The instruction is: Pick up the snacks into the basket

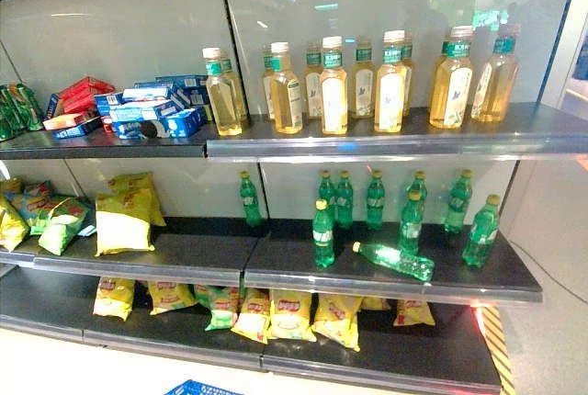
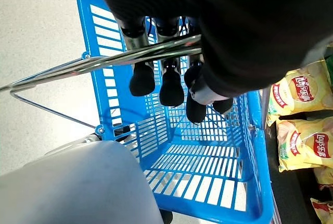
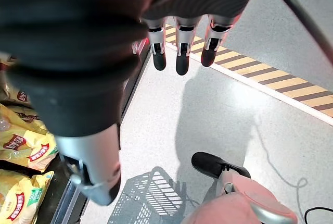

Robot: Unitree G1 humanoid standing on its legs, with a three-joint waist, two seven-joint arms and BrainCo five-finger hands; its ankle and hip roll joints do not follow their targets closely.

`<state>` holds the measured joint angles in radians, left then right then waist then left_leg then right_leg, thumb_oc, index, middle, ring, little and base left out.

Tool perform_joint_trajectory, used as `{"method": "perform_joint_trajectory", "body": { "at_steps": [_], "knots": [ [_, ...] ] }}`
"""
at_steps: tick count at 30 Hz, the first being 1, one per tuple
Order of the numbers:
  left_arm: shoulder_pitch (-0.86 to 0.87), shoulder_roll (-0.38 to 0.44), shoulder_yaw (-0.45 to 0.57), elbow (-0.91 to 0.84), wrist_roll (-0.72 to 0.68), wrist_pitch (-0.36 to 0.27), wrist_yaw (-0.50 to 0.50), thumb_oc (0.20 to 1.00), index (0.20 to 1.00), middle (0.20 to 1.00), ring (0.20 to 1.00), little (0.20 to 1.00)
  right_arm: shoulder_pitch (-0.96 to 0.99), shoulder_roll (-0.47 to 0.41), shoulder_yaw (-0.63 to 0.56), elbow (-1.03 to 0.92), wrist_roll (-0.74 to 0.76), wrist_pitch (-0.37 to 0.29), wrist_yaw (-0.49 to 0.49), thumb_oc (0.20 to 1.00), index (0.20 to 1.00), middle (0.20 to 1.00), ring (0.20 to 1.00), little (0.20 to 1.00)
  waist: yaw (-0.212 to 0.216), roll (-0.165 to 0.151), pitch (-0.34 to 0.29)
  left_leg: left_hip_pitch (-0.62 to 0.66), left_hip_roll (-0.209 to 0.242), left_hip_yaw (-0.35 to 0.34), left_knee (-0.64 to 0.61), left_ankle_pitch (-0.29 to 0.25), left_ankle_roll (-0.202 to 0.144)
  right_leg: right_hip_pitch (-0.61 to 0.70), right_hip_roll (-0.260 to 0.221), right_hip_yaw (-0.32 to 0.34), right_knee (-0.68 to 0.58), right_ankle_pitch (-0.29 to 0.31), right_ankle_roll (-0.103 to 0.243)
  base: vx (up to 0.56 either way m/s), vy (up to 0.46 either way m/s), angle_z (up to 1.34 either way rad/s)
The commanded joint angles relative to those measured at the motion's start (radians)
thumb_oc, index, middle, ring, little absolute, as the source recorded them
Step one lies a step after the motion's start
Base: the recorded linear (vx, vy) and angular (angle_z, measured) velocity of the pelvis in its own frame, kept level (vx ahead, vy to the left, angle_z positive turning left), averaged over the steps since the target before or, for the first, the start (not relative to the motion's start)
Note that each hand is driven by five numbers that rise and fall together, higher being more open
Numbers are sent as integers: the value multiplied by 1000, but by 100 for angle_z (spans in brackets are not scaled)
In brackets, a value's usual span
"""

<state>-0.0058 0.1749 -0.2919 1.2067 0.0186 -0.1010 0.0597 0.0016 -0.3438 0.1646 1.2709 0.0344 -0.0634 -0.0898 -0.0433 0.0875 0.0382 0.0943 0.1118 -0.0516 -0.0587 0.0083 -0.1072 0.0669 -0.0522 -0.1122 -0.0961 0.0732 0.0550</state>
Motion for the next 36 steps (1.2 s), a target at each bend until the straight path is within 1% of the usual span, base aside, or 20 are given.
{"method": "perform_joint_trajectory", "body": {
  "at_steps": [1, 6, 19, 22, 24, 26, 29, 30, 31, 32, 34, 36],
  "knots": [
    [-32, 51, 33, 10, -11, -26, 10, 200, 200, 200, 200, 200, -73, 48, 7, 29, 28, -21, -5, 1000, 1000, 1000, 1000, 1000, -17, -98, -11, -26, -75, 28, -16, -18, 34, 10, -45, 19, 28, -103, 67, 43, 30, -9],
    [-29, 48, 44, 19, -18, -24, 11, 200, 200, 200, 200, 200, -69, 54, 10, 33, 22, -18, -5, 1000, 1000, 1000, 1000, 1000, -11, -103, -10, -9, -77, 31, -13, -28, 40, 30, -51, 21, 20, -105, 71, 57, 19, -11],
    [-23, 53, 38, 21, -11, -23, 6, 200, 200, 200, 200, 200, -82, 56, 12, -13, 46, -35, -8, 1000, 1000, 1000, 1000, 1000, -12, -108, -3, 3, -68, 41, -12, -34, 36, 38, -49, 14, 33, -122, 71, 27, -5, 0],
    [-29, 68, 37, -14, -17, -30, 15, 200, 200, 200, 200, 200, -119, 35, 20, -116, 68, -58, -20, 1000, 1000, 1000, 1000, 1000, -11, -107, 21, -25, -65, 37, 1, -31, 36, -1, -48, 17, 70, -131, 68, -27, -17, -4],
    [-29, 70, 39, -21, -21, -33, 18, 200, 200, 200, 200, 200, -126, 31, 17, -128, 77, -63, -20, 1000, 1000, 1000, 1000, 1000, -11, -106, 24, -32, -64, 36, 2, -30, 36, -14, -49, 17, 79, -132, 68, -24, -6, -7],
    [-29, 78, 50, -40, -39, -39, 28, 200, 200, 200, 200, 200, -142, 10, 11, -209, 95, -78, -27, 1000, 1000, 1000, 1000, 1000, -10, -105, 29, -44, -63, 34, 0, -25, 35, -30, -50, 14, 94, -137, 69, -6, -4, -2],
    [-29, 81, 60, -61, -57, -43, 42, 200, 200, 200, 200, 200, -155, -10, 7, -297, 103, -87, -40, 1000, 1000, 1000, 1000, 1000, -9, -104, 30, -44, -62, 29, -8, -21, 33, -33, -51, 10, 97, -141, 70, 0, 0, 0],
    [-29, 81, 60, -61, -57, -43, 42, 200, 200, 200, 200, 200, -155, -10, 7, -298, 103, -87, -40, 1000, 1000, 1000, 1000, 1000, -9, -104, 30, -44, -62, 29, -8, -21, 33, -33, -51, 10, 97, -141, 70, 33, -2, 0],
    [-27, 85, 72, -86, -72, -48, 49, 200, 200, 200, 200, 200, -156, -25, -3, -382, 110, -96, -45, 1000, 1000, 1000, 1000, 1000, -9, -105, 28, -41, -61, 28, -12, -21, 32, -28, -51, 8, 95, -144, 72, 0, 0, 0],
    [-26, 85, 72, -86, -72, -47, 49, 200, 200, 200, 200, 200, -156, -25, -4, -383, 110, -95, -45, 1000, 1000, 1000, 1000, 1000, -9, -105, 28, -41, -61, 28, -12, -21, 32, -27, -51, 8, 95, -144, 72, 58, -4, 4],
    [-21, 89, 86, -129, -99, -56, 63, 200, 200, 200, 200, 200, -163, -48, -12, -462, 113, -107, -54, 1000, 1000, 1000, 1000, 1000, -7, -105, 25, -33, -63, 27, -14, -24, 33, -17, -52, 4, 90, -145, 72, 49, -2, 4],
    [-21, 90, 87, -150, -106, -60, 69, 200, 200, 200, 200, 200, -169, -53, -11, -472, 112, -108, -57, 1000, 1000, 1000, 1000, 1000, -7, -105, 26, -32, -63, 26, -15, -25, 33, -15, -53, 2, 89, -146, 73, 13, -3, 4]
  ]
}}
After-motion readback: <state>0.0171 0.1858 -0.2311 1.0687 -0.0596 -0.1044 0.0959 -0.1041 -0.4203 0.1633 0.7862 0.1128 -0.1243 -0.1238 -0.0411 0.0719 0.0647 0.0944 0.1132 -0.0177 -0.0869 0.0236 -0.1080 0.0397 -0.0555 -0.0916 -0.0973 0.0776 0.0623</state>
